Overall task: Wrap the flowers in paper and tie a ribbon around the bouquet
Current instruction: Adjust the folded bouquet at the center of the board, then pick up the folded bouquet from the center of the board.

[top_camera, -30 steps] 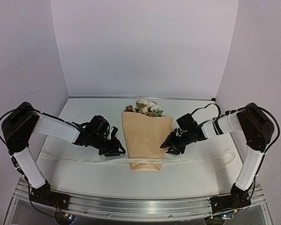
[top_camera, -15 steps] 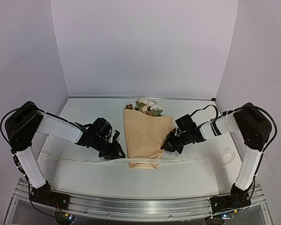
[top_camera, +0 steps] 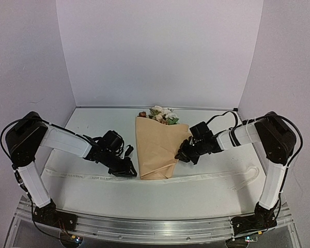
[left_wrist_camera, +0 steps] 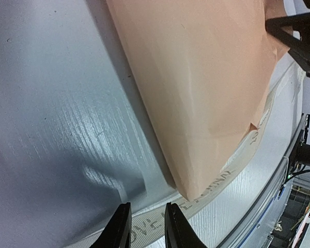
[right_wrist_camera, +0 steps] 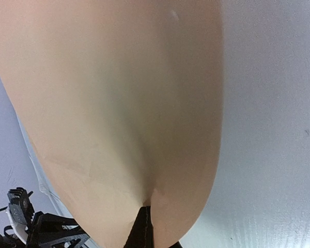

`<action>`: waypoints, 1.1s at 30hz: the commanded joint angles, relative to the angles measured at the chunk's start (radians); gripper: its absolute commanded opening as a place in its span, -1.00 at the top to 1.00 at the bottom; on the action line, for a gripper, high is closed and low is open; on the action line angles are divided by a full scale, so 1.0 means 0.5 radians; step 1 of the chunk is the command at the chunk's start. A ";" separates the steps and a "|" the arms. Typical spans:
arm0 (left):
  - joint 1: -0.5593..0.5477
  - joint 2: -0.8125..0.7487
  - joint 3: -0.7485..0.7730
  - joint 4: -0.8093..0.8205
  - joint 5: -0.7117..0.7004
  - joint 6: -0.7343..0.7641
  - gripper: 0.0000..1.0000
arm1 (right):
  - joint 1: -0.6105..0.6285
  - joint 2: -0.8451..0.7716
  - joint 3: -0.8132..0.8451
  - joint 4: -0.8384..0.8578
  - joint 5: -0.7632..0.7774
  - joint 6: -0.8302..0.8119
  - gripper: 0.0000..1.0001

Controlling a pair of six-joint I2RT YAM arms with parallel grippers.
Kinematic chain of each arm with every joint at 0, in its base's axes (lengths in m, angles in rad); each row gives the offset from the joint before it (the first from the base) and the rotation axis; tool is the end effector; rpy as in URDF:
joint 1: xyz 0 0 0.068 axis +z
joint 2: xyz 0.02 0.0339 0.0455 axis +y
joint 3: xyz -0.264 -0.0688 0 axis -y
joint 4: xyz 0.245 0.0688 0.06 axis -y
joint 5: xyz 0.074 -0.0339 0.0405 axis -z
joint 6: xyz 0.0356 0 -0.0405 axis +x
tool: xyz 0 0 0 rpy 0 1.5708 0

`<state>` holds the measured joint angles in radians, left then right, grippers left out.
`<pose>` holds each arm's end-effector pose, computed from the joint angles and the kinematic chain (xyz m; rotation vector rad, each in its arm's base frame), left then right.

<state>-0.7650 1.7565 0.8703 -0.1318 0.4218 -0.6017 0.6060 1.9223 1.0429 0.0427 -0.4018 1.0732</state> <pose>0.2251 -0.2363 0.1305 0.3998 2.7908 -0.9712 0.3084 0.2307 0.1316 0.4209 2.6852 1.1440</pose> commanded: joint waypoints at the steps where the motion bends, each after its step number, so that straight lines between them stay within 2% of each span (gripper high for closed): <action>1: -0.007 -0.015 0.060 -0.016 0.034 0.080 0.51 | 0.006 0.053 0.187 -0.087 0.080 -0.050 1.00; 8: -0.005 -0.078 0.050 -0.036 -0.137 0.008 0.39 | 0.007 0.008 0.311 -0.373 -0.004 0.021 1.00; 16: 0.070 -0.260 -0.007 0.117 -0.259 -0.230 0.00 | 0.006 -0.055 0.317 -0.478 -0.137 0.266 1.00; 22: 0.188 -0.139 0.057 0.244 -0.088 -0.382 -0.19 | 0.005 -0.046 0.356 -0.462 -0.157 0.445 1.00; 33: 0.214 -0.001 0.151 0.283 0.099 -0.439 -0.27 | 0.003 -0.024 0.441 -0.405 -0.175 0.637 1.00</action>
<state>-0.6644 1.7536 0.8977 -0.0235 0.4251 -0.8076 0.6056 1.9427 1.2195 -0.1809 -0.4777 1.3309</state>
